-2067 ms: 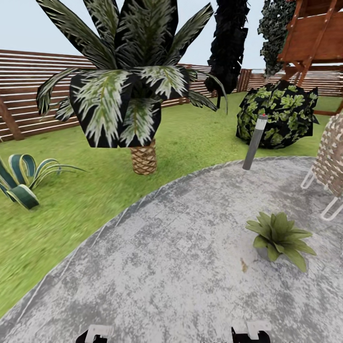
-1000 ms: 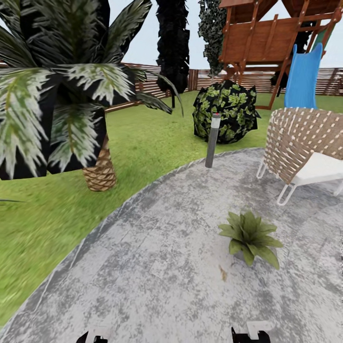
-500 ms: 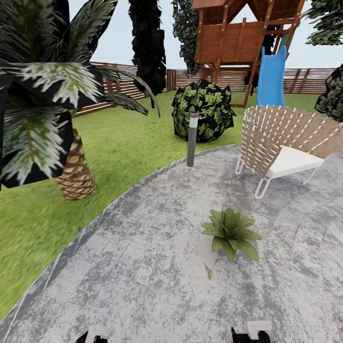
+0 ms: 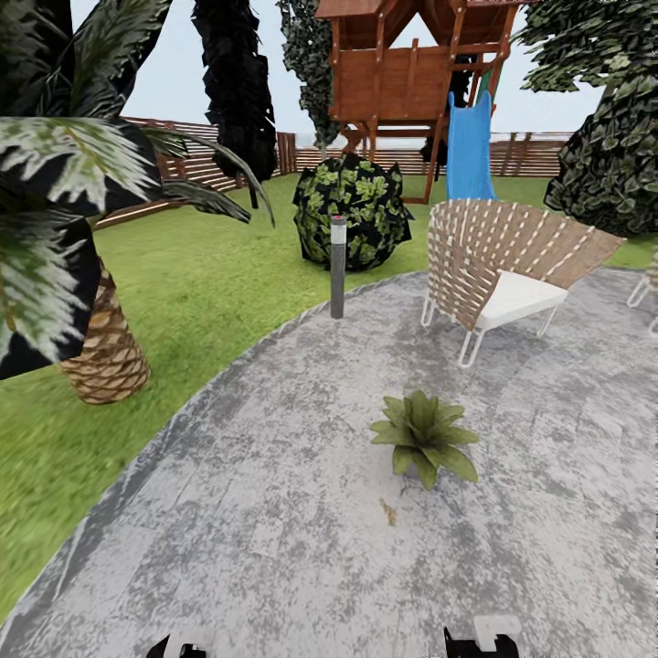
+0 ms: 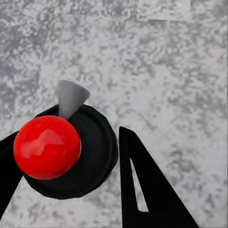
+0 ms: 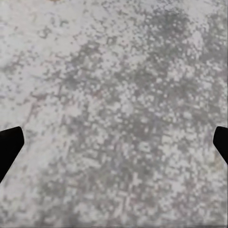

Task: Pick up the pesticide atomizer in the garden and spray insectifuge to fully cover both potted plants in the garden.

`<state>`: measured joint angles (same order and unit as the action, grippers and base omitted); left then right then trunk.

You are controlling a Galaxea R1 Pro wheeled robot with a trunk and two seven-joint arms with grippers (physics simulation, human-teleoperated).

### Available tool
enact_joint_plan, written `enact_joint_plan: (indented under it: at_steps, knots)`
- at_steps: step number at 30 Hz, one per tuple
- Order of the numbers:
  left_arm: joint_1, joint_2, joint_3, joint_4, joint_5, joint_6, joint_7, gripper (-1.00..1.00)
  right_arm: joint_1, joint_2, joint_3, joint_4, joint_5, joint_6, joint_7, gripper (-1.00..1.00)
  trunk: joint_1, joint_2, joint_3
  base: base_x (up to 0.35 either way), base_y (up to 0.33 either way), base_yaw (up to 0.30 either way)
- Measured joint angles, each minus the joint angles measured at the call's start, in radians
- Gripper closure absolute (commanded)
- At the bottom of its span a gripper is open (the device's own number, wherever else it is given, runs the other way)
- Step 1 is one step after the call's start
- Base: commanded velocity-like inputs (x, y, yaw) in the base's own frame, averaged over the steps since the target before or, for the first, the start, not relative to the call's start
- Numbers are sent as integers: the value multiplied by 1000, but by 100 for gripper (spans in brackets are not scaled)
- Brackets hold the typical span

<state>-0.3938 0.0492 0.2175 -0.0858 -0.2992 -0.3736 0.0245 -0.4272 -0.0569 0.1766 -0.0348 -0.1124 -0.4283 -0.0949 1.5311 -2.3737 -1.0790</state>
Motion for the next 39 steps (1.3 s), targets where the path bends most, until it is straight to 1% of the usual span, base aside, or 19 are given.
enact_joint_plan:
  at_steps: [6,15,36,39]
  knots:
    - [0,0,0,0,0,0,0,100,0,0,0,0,0,0,0,-100,0,0,0,96,303,-267]
    - [0,0,0,0,0,0,0,100,0,0,0,0,0,0,0,-100,0,0,0,216,230,-267]
    - [0,-2,0,0,-1,0,0,100,0,0,0,0,0,0,0,-100,0,0,0,11,9,-267]
    - [0,-2,0,0,-1,0,0,100,0,0,0,0,0,0,0,-100,0,0,0,-95,0,-266]
